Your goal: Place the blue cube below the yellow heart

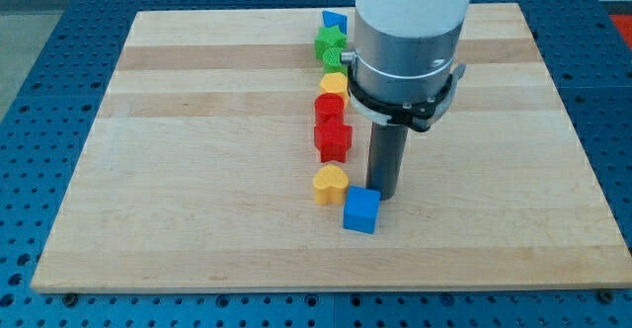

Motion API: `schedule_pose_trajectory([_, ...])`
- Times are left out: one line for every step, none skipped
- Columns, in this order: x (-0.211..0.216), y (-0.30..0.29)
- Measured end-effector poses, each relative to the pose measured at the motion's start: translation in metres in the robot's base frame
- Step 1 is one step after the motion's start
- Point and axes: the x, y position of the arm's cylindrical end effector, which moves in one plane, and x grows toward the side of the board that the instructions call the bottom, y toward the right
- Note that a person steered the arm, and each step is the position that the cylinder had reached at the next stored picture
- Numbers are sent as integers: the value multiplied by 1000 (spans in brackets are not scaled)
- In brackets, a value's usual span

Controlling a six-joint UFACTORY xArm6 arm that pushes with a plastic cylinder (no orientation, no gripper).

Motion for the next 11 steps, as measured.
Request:
schedule_pose_trajectory([17, 0])
schedule_pose_trajectory([17, 0])
schedule_pose_trajectory([16, 19])
schedule_pose_trajectory([33, 38])
schedule_pose_trajectory([41, 38])
schedule_pose_trajectory([41, 36])
schedule_pose_trajectory([41, 21])
schedule_pose_trajectory([41, 8])
schedule_pose_trajectory([41, -4])
schedule_pose_trajectory([41, -13])
schedule_pose_trajectory([41, -21])
